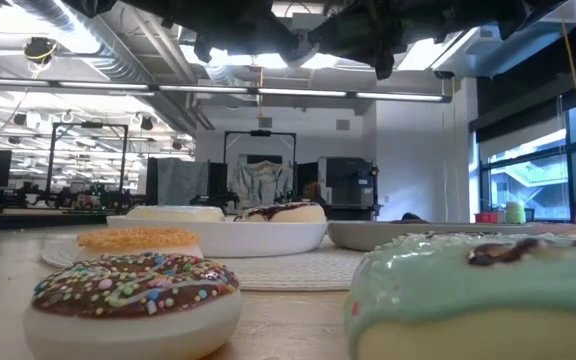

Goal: Pick & Place donuts
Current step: Put the small purple donut on the gray plate

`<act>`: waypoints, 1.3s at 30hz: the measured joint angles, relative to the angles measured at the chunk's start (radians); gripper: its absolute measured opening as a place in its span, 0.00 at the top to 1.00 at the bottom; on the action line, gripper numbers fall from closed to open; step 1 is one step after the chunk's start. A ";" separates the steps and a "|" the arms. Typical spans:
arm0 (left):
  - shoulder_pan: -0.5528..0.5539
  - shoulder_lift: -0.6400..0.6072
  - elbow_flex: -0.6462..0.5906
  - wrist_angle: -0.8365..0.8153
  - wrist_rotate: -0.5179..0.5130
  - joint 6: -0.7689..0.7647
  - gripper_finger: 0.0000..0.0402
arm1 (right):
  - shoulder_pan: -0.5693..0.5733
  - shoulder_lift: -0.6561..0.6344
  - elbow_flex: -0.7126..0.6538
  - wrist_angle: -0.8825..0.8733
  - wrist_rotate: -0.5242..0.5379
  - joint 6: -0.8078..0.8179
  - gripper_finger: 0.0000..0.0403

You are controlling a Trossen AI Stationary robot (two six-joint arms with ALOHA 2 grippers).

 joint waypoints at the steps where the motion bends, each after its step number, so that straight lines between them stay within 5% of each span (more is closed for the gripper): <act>1: 0.000 0.000 0.000 0.000 0.000 0.000 0.93 | 0.000 0.000 0.000 0.000 0.000 0.000 0.82; 9: 0.001 0.000 0.000 -0.006 -0.003 0.097 0.90 | 0.000 0.000 0.000 -0.002 0.000 -0.031 0.98; 17: -0.022 0.000 0.000 -0.032 -0.073 0.107 0.79 | 0.000 -0.001 0.000 -0.003 0.057 -0.010 0.96; 24: -0.099 0.000 0.000 -0.058 -0.353 0.097 0.60 | 0.000 -0.064 0.000 -0.156 0.084 0.038 0.98; 28: -0.150 0.000 0.000 -0.071 -0.506 0.097 0.56 | -0.016 -0.160 0.002 -0.480 -0.075 0.261 0.97; 33: -0.166 -0.009 0.000 -0.067 -0.517 0.095 0.55 | -0.023 -0.190 -0.004 -0.801 -0.276 0.436 0.97; 39: -0.160 -0.009 0.000 -0.068 -0.513 0.095 0.56 | -0.023 -0.169 -0.135 -0.683 -0.435 0.536 0.97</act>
